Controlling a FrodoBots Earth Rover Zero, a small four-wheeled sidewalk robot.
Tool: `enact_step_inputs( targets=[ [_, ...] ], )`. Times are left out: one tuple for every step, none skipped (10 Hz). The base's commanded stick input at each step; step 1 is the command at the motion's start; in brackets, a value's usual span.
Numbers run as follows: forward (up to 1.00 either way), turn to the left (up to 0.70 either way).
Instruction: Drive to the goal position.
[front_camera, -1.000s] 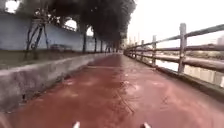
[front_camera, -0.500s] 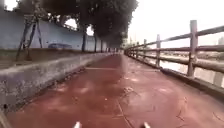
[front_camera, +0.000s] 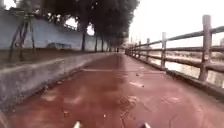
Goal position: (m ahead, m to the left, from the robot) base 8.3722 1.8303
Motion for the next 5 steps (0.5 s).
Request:
enact_step_inputs(
  targets=[
    [0.70, 0.00],
    [0.70, 0.00],
    [0.70, 0.00],
    [0.70, 0.00],
    [0.70, 0.00]
  ],
)
